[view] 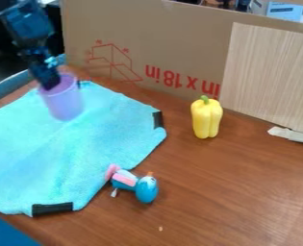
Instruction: Placed the purple figure on the left side of the cloth
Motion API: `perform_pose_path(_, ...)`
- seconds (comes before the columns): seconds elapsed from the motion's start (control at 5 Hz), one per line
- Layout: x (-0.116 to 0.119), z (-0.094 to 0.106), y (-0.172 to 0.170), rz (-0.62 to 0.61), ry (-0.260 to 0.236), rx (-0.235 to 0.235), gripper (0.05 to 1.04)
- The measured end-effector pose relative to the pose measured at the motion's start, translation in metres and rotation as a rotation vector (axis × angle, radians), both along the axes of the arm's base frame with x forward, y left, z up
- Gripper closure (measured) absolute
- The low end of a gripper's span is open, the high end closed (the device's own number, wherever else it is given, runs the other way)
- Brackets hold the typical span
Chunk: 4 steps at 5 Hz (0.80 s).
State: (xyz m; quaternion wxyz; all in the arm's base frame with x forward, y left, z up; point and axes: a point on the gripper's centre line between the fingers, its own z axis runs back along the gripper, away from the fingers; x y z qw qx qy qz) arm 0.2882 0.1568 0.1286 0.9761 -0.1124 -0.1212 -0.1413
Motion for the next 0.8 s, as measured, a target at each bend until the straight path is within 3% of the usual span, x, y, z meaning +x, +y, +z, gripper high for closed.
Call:
perform_pose_path(0.4, -0.021, -0.018, 0.063, 0.027, 0.034, 0.043, 1.026)
perform_pose_path(0.8, -0.033, -0.038, 0.101, 0.029, 0.034, 0.068, 1.026)
